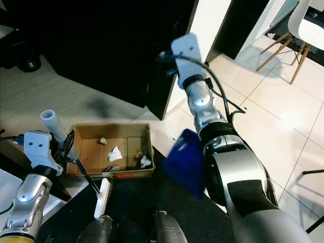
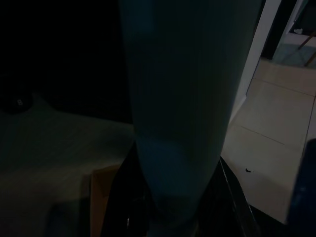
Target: Sweep floor
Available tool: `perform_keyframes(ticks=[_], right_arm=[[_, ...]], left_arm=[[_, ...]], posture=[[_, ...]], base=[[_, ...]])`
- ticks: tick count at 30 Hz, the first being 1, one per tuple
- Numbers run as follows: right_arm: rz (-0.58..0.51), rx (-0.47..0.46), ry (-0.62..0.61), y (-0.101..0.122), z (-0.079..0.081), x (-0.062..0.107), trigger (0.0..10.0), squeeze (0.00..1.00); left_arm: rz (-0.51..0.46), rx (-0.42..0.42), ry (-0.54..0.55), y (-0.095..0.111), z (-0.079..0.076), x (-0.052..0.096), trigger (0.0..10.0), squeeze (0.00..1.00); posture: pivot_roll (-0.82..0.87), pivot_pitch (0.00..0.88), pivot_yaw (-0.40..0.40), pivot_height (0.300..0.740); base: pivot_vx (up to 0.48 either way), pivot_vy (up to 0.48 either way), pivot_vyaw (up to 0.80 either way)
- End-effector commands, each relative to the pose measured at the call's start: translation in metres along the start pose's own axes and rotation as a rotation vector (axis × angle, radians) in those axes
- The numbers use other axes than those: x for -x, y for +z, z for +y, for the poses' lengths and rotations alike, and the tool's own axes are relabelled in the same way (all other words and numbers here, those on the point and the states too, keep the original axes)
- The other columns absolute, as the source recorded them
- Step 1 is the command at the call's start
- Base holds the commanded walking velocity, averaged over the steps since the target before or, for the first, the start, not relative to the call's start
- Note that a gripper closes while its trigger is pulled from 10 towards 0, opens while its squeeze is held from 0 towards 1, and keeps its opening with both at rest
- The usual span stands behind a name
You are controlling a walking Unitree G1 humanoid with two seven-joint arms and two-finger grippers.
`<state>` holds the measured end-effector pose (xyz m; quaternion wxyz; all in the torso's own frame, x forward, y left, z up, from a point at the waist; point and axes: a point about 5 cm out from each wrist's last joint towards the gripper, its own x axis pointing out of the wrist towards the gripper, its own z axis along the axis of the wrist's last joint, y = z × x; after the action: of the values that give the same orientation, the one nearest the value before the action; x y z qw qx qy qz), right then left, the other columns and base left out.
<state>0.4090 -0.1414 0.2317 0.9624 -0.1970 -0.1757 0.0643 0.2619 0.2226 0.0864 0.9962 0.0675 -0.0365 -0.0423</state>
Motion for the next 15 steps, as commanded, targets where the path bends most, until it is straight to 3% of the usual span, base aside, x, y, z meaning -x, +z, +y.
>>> perform_keyframes(ticks=[1, 3, 4, 5, 6, 7, 9, 11, 15], right_arm=[[0.008, -0.036, -0.073, -0.001, -0.017, 0.001, 10.0, 0.0], [0.006, -0.079, -0.124, -0.002, -0.026, 0.002, 10.0, 0.0], [-0.001, -0.147, -0.199, -0.004, -0.04, 0.005, 10.0, 0.0], [-0.001, -0.147, -0.199, -0.004, -0.04, 0.005, 10.0, 0.0], [0.001, -0.246, -0.313, -0.01, -0.064, 0.012, 10.0, 0.0], [0.01, -0.278, -0.358, -0.015, -0.074, 0.018, 10.0, 0.0], [0.023, -0.308, -0.387, -0.021, -0.081, 0.022, 10.0, 0.0], [0.046, -0.408, -0.449, -0.035, -0.094, 0.035, 10.0, 0.0], [0.047, -0.495, -0.487, -0.048, -0.103, 0.049, 10.0, 0.0]], left_arm=[[0.034, -0.005, -0.011, -0.008, -0.004, 0.004, 10.0, 0.0], [0.039, -0.003, -0.008, -0.009, -0.004, 0.004, 10.0, 0.0], [0.05, 0.008, 0.0, -0.01, -0.004, 0.004, 10.0, 0.0], [0.05, 0.008, 0.0, -0.01, -0.004, 0.004, 10.0, 0.0], [0.065, 0.02, 0.003, -0.013, -0.004, 0.004, 10.0, 0.0], [0.082, 0.031, 0.001, -0.015, -0.004, 0.004, 10.0, 0.0], [0.092, 0.035, 0.0, -0.017, -0.005, 0.004, 10.0, 0.0], [0.107, 0.052, -0.001, -0.019, -0.008, 0.003, 10.0, 0.0], [0.107, 0.058, -0.009, -0.02, -0.01, 0.0, 10.0, 0.0]], posture=[[0.05, 0.132, -0.101, 0.74], [0.05, 0.129, -0.1, 0.74], [0.05, 0.127, -0.098, 0.74], [0.05, 0.127, -0.098, 0.74], [0.05, 0.123, -0.094, 0.74], [0.05, 0.117, -0.086, 0.74], [0.05, 0.117, -0.086, 0.74], [0.04, 0.107, -0.071, 0.74], [0.04, 0.101, -0.058, 0.74]], base=[[0.0, 0.0, 0.0], [0.0, 0.0, 0.0], [0.0, 0.0, 0.0], [0.0, 0.0, 0.0], [0.0, 0.0, 0.0], [0.0, 0.0, 0.0], [0.0, 0.0, 0.0], [0.0, 0.0, 0.0], [0.0, 0.0, 0.0]])
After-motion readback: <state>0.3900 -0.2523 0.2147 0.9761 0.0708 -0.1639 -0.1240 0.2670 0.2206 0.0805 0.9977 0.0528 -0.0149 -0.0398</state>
